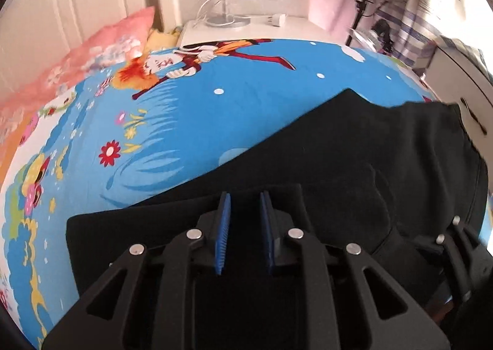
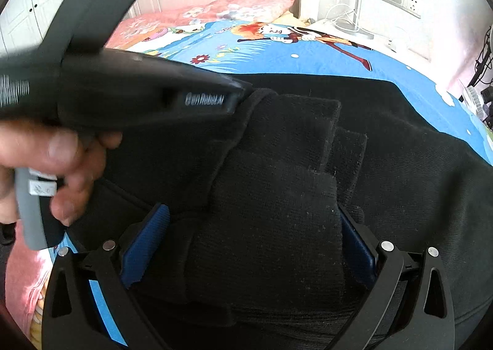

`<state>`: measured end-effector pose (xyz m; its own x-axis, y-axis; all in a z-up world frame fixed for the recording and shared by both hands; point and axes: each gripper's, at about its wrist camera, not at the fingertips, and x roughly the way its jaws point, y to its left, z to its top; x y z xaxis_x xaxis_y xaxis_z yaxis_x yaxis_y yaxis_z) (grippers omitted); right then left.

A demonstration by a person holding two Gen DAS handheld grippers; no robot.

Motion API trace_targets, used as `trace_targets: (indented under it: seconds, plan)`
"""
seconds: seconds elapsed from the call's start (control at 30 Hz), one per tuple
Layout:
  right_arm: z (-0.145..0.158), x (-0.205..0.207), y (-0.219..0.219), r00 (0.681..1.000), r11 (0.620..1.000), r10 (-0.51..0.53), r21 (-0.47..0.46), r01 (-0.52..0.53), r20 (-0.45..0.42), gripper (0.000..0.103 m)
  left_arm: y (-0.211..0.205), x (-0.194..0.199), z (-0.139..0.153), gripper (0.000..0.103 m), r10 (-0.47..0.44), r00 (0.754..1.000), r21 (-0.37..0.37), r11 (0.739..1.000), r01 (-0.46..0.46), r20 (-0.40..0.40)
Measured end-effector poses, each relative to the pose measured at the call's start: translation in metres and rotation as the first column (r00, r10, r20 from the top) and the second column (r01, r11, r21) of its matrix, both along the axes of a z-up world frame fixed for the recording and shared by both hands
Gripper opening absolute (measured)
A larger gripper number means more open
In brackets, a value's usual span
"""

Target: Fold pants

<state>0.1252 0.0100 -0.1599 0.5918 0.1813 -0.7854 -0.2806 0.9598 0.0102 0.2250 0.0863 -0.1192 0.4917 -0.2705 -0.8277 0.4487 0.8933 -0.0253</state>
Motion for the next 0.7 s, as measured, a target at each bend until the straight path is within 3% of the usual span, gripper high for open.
trace_targets:
  seconds: [0.1, 0.23, 0.27, 0.37, 0.4, 0.53, 0.6, 0.7]
  plan:
    - [0.0, 0.0, 0.001, 1.0, 1.0, -0.001, 0.0, 0.001, 0.0, 0.099, 0.006, -0.011, 0.016, 0.026, 0.03, 0.998, -0.026, 0.999, -0.029, 0.06]
    - [0.0, -0.001, 0.001, 1.0, 1.0, 0.0, 0.001, 0.0, 0.001, 0.099, 0.039, -0.035, 0.03, 0.028, 0.194, 0.968, -0.014, 0.981, -0.194, 0.162]
    - [0.0, -0.001, 0.002, 1.0, 1.0, 0.0, 0.002, 0.0, 0.002, 0.099, 0.053, -0.044, 0.032, 0.031, 0.254, 0.95, -0.029, 0.967, -0.253, 0.18]
    - [0.001, 0.0, 0.002, 1.0, 1.0, -0.002, 0.002, 0.002, 0.002, 0.099, 0.105, -0.08, 0.033, 0.031, 0.447, 0.876, -0.132, 0.894, -0.428, 0.181]
    - [0.001, 0.0, 0.002, 1.0, 1.0, -0.002, 0.002, 0.002, 0.003, 0.099, 0.114, -0.086, 0.029, 0.031, 0.467, 0.868, -0.143, 0.883, -0.448, 0.166]
    - [0.002, 0.0, 0.002, 1.0, 1.0, -0.003, 0.001, 0.003, 0.0, 0.099, 0.133, -0.109, -0.007, 0.034, 0.476, 0.875, -0.101, 0.878, -0.468, 0.083]
    - [0.004, 0.001, 0.003, 1.0, 1.0, -0.004, 0.002, 0.004, -0.014, 0.099, 0.137, -0.117, -0.012, 0.037, 0.493, 0.865, -0.134, 0.868, -0.479, 0.1]
    - [0.022, 0.005, -0.004, 0.999, 0.998, -0.034, 0.053, 0.035, -0.024, 0.098, 0.132, -0.118, -0.013, 0.037, 0.498, 0.859, -0.126, 0.866, -0.484, 0.122]
